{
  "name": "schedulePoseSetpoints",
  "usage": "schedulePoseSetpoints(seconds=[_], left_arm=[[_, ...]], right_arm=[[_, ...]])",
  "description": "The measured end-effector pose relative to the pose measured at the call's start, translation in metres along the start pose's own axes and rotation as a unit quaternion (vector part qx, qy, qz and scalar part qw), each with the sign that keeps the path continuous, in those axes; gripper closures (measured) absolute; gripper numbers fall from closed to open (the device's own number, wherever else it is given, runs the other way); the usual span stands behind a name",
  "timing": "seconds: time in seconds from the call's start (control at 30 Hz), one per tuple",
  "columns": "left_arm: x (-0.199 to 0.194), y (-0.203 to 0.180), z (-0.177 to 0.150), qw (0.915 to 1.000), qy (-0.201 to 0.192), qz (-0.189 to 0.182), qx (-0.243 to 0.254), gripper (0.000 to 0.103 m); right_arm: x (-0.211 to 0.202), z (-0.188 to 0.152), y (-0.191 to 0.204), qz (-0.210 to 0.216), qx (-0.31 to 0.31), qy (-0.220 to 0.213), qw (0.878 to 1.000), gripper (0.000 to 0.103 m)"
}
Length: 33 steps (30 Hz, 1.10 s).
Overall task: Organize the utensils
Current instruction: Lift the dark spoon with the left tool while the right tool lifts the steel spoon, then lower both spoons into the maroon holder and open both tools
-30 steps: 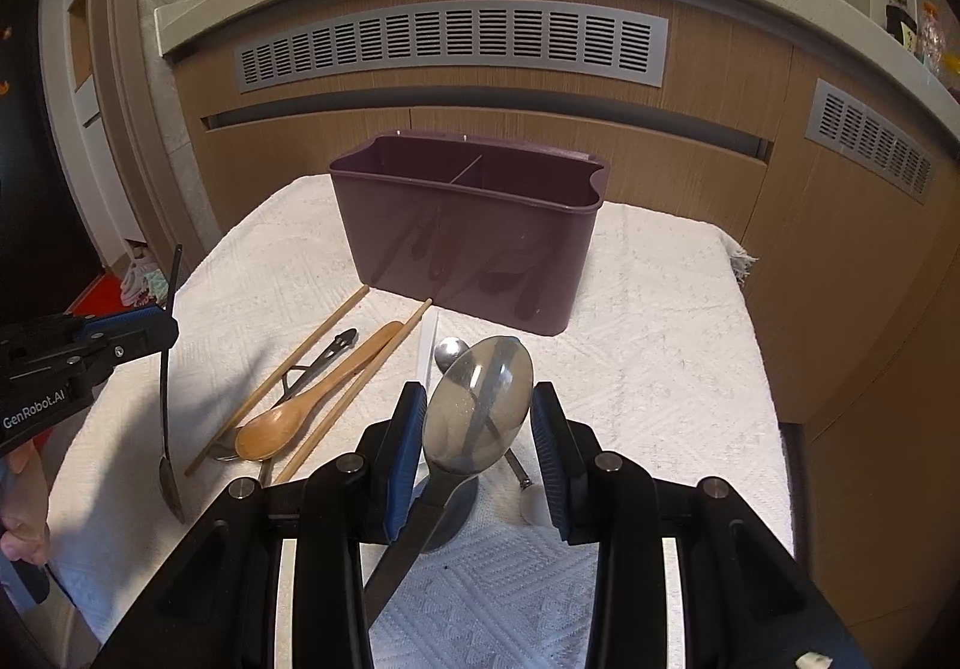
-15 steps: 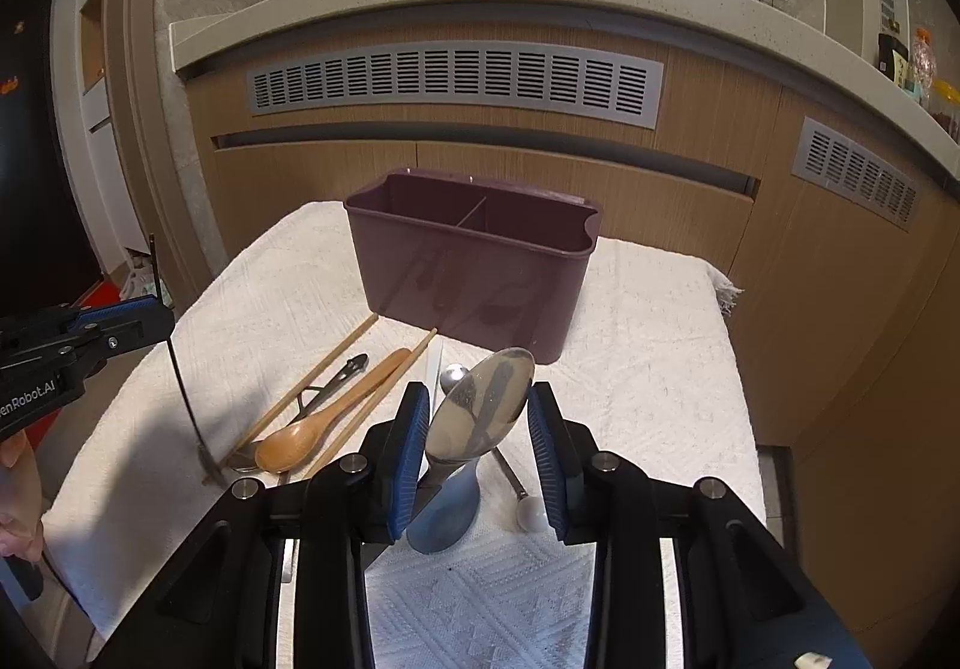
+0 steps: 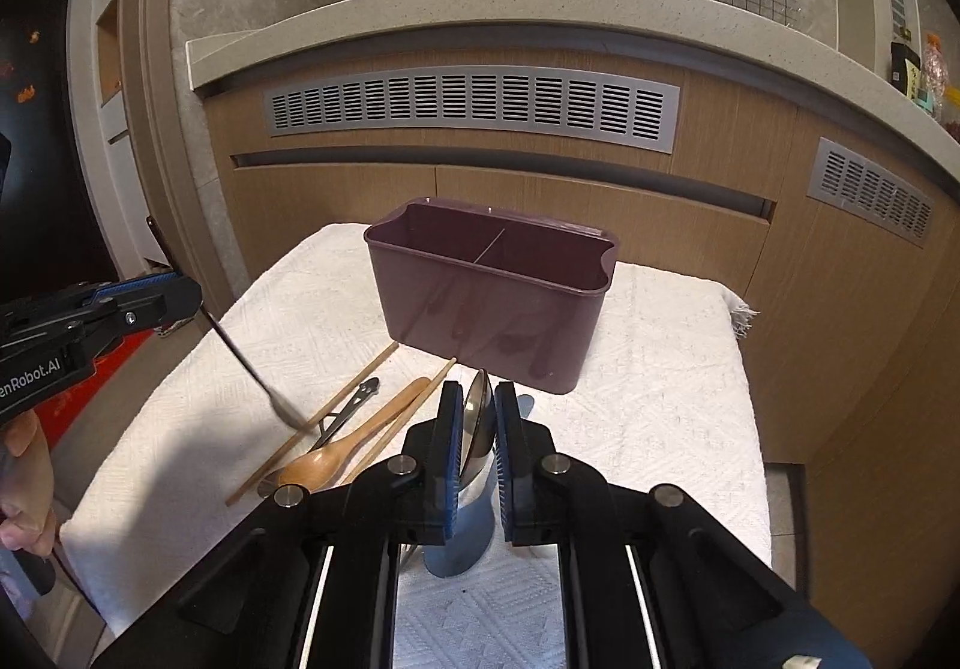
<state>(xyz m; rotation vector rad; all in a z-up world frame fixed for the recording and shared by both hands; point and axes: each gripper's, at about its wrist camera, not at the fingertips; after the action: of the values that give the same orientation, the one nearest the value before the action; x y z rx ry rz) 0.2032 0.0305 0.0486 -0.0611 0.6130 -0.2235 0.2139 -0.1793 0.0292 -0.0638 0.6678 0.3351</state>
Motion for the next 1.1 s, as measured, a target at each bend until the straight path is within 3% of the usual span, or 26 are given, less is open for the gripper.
schedulePoseSetpoints(seconds=[0.27, 0.5, 0.6, 0.67, 0.83, 0.97, 1.1], left_arm=[[-0.005, -0.002, 0.016, 0.9998, -0.013, -0.013, 0.007, 0.092], [-0.015, -0.016, 0.077, 0.9965, -0.073, -0.023, 0.035, 0.093], [-0.008, -0.014, 0.092, 0.9964, -0.072, -0.021, 0.041, 0.093], [0.004, -0.009, 0.093, 0.9977, -0.051, -0.020, 0.041, 0.092], [0.065, 0.010, 0.064, 0.9963, 0.078, -0.031, 0.021, 0.090], [0.116, 0.013, 0.026, 0.9817, 0.185, -0.040, 0.018, 0.088], [0.145, -0.004, 0.001, 0.9674, 0.236, -0.055, 0.074, 0.088]], right_arm=[[-0.011, 0.018, -0.015, 0.026, 0.017, -0.007, 0.999, 0.095], [-0.046, 0.083, -0.021, -0.009, -0.018, -0.091, 0.996, 0.095], [-0.052, 0.112, -0.027, -0.015, -0.025, -0.116, 0.993, 0.095], [-0.053, 0.124, -0.030, -0.026, -0.024, -0.122, 0.992, 0.095], [-0.048, 0.122, -0.033, -0.024, -0.026, -0.113, 0.993, 0.095], [-0.042, 0.103, -0.037, -0.017, -0.023, -0.085, 0.996, 0.095], [-0.033, 0.085, -0.041, -0.017, -0.012, -0.059, 0.998, 0.095]])
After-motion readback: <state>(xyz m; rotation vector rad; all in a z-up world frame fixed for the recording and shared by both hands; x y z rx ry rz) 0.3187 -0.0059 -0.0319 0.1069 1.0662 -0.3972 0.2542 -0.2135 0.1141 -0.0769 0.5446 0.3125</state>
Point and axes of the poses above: each gripper's, at about its wrist camera, not at the fingertips, and x roughly the way its jaws point, y to its left, z to its top, and after that the axes turned 3 degrees about z, right-handed
